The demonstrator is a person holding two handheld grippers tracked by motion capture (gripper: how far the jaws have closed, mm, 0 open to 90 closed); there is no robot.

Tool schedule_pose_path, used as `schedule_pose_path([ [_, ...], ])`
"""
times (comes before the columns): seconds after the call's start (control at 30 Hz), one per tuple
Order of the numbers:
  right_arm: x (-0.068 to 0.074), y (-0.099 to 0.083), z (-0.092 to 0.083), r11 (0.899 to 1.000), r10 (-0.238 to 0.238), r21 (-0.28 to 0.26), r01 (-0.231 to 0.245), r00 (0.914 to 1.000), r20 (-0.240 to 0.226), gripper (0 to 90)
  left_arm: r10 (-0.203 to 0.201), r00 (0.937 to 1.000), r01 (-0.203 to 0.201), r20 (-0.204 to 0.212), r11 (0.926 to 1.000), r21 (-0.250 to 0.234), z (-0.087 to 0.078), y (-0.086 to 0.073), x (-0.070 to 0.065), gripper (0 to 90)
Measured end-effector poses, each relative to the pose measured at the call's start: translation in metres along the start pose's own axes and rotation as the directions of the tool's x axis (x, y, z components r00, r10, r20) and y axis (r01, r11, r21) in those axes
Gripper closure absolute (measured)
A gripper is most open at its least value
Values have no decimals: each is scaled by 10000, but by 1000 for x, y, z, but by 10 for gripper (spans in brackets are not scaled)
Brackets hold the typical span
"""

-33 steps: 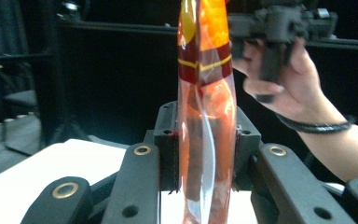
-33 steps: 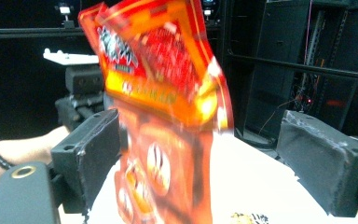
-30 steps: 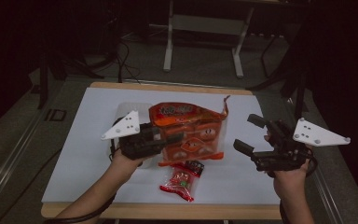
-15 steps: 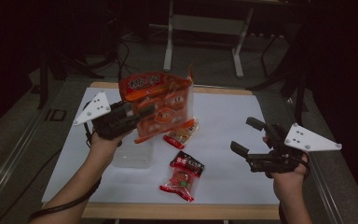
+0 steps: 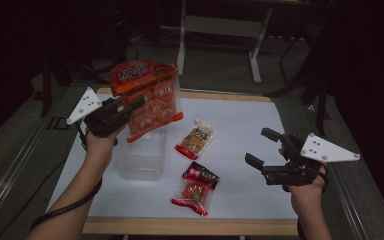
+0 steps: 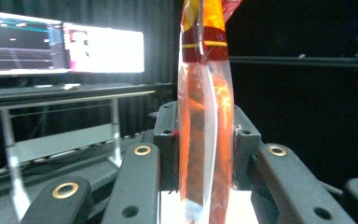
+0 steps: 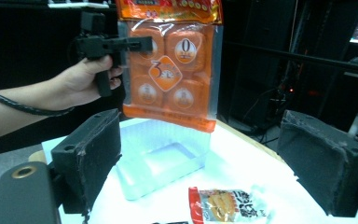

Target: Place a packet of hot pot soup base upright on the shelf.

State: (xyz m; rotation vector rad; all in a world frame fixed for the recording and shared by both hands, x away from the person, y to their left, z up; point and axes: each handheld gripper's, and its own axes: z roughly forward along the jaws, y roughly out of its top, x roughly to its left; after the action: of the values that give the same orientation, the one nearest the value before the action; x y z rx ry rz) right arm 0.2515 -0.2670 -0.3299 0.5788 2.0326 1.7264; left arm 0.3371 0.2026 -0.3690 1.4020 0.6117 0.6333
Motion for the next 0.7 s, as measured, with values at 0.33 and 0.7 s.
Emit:
schedule_pose_path([
  [0.33, -3, -8, 4, 9998, 138, 130, -135, 9996, -250, 136, -295, 9953, 356, -923, 9972, 655, 7, -40, 26, 714],
  [0.7, -6, -10, 3, 9997, 233, 77, -231, 9994, -263, 136, -501, 9854, 737, -1626, 9871, 1425, 17, -62, 41, 714],
])
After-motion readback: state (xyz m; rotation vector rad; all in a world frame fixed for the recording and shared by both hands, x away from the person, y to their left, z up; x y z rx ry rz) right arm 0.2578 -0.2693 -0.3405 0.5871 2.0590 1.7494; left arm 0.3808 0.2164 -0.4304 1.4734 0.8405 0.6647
